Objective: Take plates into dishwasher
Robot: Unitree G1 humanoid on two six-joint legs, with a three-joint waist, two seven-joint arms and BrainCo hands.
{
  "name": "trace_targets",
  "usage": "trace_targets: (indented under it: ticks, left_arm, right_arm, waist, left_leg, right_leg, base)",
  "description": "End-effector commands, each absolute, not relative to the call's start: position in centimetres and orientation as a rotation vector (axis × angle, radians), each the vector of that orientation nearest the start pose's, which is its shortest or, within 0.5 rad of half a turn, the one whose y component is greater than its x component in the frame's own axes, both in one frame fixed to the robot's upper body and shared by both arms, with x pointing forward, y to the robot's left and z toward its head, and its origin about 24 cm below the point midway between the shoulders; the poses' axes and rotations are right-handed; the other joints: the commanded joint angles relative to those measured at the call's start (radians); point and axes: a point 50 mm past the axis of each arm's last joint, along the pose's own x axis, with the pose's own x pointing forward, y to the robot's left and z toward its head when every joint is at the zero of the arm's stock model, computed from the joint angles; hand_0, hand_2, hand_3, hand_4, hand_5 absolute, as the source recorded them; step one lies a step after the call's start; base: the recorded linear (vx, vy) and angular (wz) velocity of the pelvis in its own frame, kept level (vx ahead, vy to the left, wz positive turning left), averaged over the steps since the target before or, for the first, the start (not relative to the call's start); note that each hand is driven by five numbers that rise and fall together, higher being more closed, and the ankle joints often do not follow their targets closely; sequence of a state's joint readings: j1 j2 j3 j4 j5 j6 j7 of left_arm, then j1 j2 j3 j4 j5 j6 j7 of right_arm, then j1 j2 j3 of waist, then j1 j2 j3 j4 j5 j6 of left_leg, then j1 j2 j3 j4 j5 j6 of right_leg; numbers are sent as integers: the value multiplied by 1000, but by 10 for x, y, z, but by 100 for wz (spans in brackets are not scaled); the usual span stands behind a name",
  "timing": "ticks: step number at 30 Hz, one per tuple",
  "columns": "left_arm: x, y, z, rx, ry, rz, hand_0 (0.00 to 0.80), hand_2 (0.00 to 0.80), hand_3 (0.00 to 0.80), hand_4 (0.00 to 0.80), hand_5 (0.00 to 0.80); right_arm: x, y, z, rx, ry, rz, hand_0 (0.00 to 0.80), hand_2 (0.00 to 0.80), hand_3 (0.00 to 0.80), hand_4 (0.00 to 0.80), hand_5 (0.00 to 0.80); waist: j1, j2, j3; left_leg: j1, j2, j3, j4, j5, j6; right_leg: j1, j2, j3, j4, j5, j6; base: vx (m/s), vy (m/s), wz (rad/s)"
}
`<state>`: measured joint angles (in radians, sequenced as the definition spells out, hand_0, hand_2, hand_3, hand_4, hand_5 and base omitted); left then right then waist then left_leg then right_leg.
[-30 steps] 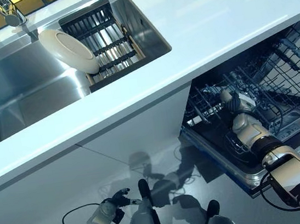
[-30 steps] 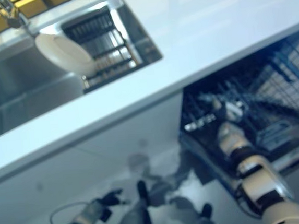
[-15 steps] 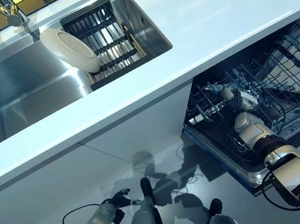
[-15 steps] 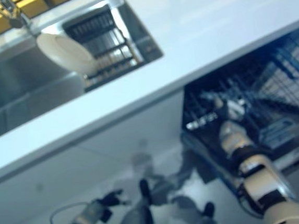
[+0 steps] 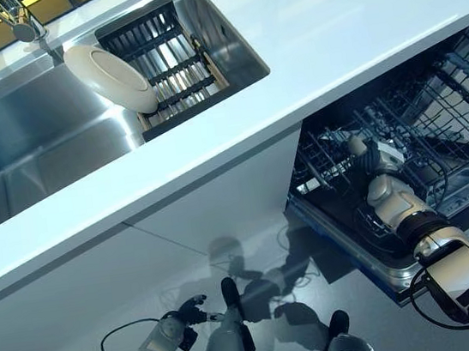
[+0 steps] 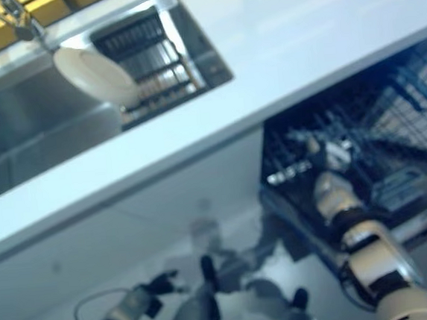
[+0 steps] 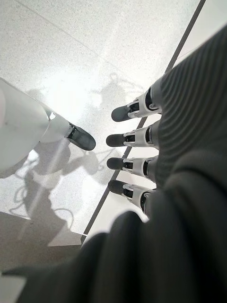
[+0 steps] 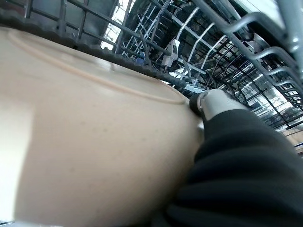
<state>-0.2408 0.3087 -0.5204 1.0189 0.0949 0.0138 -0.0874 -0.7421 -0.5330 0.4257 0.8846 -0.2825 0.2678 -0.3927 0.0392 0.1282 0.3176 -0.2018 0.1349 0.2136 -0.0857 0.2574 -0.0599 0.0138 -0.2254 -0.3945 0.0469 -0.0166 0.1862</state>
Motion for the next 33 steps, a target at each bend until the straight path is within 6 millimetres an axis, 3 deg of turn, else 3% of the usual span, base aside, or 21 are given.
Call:
trace_targets:
  ticks: [1,9,20,33]
  left_arm:
    - [238,178,-100,693,759,-437,0,0,0,0,0]
    - [240,181,-99,704,760,-428,0,0,0,0,0]
    - [239,189,-98,706,785,-391,0,0,0,0,0]
    - [236,200,-99,713,814,-365,0,0,0,0,0]
  right_arm:
    - [362,-220,52,-1013,289,-234,800,800,800,800,800]
    - [362,-223,53,-1011,275,-249,800,800,800,800,800]
    - [361,-216,71,-979,108,-319,800,800,800,800,800]
    - [353,-208,76,-943,9,-323,800,800,800,800,800]
  waist:
    - [29,-2,74]
    - [26,-20,72]
    - [5,-48,62]
    - [-5,-77,47]
  left_leg:
    - [85,-56,2,-2,-127,-13]
    - [88,-40,9,-2,-122,-18]
    - [106,-24,29,-2,-126,-18]
    - [126,-3,43,-2,-130,-16]
  right_leg:
    - [-161,-43,33,162,15,-48]
    - [-152,-28,29,151,14,-50]
    - [-141,-13,41,142,20,-44]
    - [-120,2,49,132,18,-39]
  base:
    - [-23,-43,0]
    - [-16,-20,0]
    - [0,0,0]
    - [0,0,0]
